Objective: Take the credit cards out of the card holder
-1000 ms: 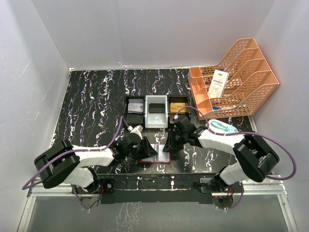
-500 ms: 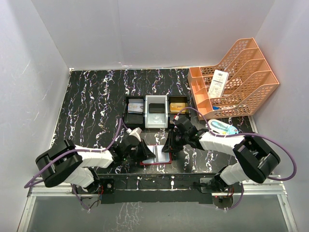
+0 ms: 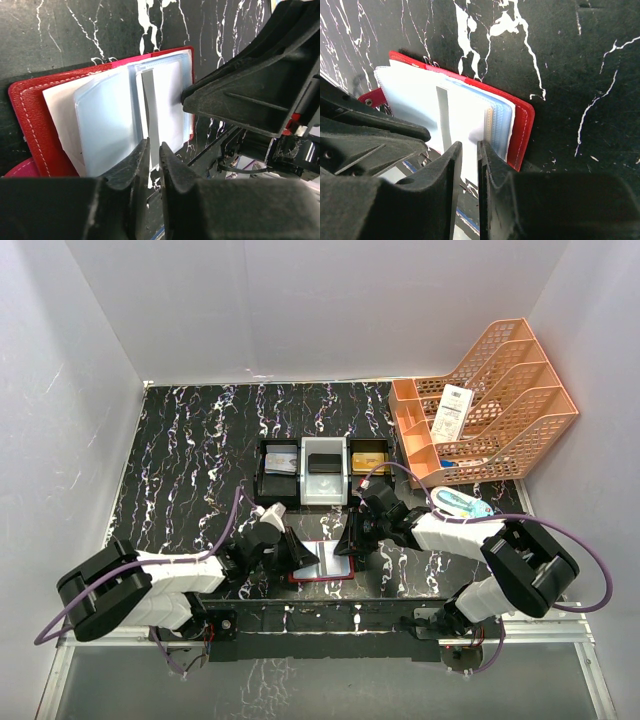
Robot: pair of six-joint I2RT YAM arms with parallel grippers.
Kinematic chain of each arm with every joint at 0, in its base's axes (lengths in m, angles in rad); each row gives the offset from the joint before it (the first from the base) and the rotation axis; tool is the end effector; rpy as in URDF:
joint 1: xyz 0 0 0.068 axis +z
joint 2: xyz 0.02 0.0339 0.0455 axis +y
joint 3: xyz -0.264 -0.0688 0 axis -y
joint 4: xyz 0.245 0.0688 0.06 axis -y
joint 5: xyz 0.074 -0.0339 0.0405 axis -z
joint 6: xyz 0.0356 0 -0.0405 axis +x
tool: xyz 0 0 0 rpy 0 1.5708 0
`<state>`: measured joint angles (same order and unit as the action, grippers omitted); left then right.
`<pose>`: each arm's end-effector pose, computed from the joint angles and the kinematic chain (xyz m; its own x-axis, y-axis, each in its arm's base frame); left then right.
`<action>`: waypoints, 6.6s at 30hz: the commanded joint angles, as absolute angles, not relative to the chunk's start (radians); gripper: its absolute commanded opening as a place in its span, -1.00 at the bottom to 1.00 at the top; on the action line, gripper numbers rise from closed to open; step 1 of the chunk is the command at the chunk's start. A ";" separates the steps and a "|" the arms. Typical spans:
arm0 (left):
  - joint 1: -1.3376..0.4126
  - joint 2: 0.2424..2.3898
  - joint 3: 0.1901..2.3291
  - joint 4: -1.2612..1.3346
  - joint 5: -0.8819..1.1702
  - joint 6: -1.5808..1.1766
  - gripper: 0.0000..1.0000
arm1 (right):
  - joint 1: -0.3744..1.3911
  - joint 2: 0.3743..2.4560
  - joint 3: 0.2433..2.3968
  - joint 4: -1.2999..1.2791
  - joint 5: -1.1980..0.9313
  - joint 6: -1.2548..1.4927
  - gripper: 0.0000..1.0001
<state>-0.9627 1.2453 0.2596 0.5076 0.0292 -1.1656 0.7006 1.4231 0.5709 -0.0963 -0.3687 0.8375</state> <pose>0.1238 -0.1797 0.1421 -0.8712 -0.3564 -0.3377 0.0877 0.5638 -0.8213 0.1829 0.1710 0.1426 -0.9819 0.0786 -0.1726 -0.0485 0.7758 0.6291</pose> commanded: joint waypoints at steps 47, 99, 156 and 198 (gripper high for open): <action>-0.965 1.163 0.218 0.465 -0.029 -1.164 -1.00 | 0.721 1.504 0.545 -0.159 -0.289 0.799 -0.61; -0.964 1.414 0.149 0.739 -0.144 -1.484 -0.97 | 0.726 1.516 0.529 -0.101 -0.356 0.815 -0.61; -0.964 1.364 0.208 0.671 0.022 -1.266 -0.58 | 0.729 1.503 0.553 -0.167 -0.298 0.814 -0.48; -0.964 1.257 0.158 0.706 -0.022 -1.278 -0.63 | 0.732 1.523 0.554 -0.167 -0.298 0.819 -0.50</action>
